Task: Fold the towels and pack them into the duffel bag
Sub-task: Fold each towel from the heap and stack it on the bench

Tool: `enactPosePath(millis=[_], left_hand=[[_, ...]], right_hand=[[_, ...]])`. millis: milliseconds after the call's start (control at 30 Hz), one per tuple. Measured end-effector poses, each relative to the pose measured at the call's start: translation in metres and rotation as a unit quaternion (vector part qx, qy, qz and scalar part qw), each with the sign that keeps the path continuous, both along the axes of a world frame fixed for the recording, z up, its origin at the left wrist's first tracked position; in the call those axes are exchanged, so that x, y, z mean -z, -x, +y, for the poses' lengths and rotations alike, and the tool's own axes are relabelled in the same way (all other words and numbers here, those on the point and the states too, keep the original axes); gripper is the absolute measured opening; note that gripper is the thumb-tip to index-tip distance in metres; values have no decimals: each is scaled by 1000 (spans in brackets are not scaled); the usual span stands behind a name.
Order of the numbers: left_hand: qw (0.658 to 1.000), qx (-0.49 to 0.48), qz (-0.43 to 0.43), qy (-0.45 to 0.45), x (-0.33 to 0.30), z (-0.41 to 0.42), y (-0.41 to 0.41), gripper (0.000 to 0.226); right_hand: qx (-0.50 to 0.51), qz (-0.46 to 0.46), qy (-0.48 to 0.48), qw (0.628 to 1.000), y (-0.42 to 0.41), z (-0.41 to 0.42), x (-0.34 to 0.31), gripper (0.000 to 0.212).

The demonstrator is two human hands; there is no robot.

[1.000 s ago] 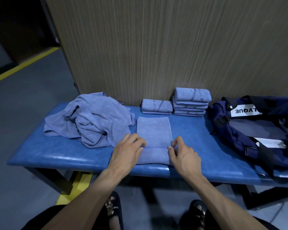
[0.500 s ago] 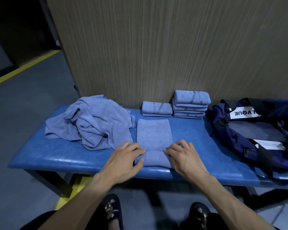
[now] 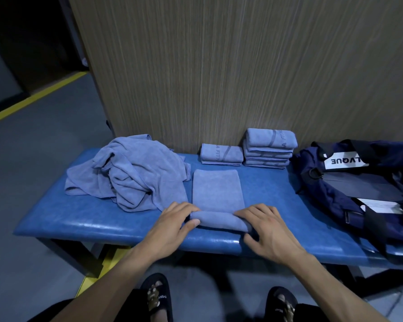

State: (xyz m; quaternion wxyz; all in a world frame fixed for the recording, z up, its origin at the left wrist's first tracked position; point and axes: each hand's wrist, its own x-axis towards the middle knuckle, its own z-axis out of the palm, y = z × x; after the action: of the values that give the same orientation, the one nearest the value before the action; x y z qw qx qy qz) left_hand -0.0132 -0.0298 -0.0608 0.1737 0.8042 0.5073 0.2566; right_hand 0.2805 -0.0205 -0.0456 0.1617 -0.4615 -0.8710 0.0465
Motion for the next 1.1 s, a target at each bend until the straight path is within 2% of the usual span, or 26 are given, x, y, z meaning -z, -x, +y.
enactPosePath(millis=[133, 233, 400, 500, 600, 667, 733, 900, 1100], left_hand=[[1000, -3, -16, 17, -2, -2, 0, 38], [1000, 15, 10, 11, -1, -7, -2, 39], [1000, -7, -16, 7, -1, -7, -8, 31], [998, -18, -59, 31, -2, -7, -11, 37], [991, -61, -86, 79, -3, -6, -15, 61], [983, -101, -98, 117, -5, -4, -19, 59], [977, -135, -93, 139, -8, -2, -26, 51], [959, -210, -85, 170, -12, 6, -36, 53], [948, -261, -59, 174, -18, 8, -43, 58]], right_hand=[[28, 79, 37, 996, -1, 2, -2, 32], [37, 118, 64, 990, -2, 2, -4, 27], [50, 151, 113, 981, -3, 0, -11, 18], [81, 175, 161, 968, -4, 0, -13, 17], [119, 210, 214, 947, -4, 1, -15, 15], [142, 221, 231, 937, -2, 3, -15, 10], [168, 228, 235, 930, 1, 6, -13, 13], [214, 243, 227, 919, 9, 11, -8, 22], [234, 236, 212, 919, 17, 14, -8, 12]])
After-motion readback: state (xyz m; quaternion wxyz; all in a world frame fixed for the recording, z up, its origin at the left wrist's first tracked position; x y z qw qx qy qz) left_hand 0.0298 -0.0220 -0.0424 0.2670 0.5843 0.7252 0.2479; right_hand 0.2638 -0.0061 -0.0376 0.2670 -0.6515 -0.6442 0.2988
